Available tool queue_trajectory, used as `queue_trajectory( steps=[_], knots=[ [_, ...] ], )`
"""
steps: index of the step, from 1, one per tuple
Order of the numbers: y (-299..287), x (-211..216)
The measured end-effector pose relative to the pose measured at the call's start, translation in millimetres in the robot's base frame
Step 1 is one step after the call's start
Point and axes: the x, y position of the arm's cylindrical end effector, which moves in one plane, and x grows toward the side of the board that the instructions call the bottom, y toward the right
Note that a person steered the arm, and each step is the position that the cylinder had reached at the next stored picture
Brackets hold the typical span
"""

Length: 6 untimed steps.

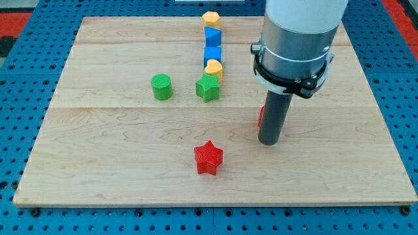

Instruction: Slide the red circle horizontally to the right side of the green star

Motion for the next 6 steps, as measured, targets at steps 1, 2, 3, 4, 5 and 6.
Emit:
queue_trajectory(
  steps=[1,2,3,4,5,6],
  knots=[
    [6.6,-37.0],
    [14.4,-70.3],
    [25.0,-76.5],
    [34.3,-30.2],
    [1.7,21.0],
    [-67.1,44.7]
  ],
)
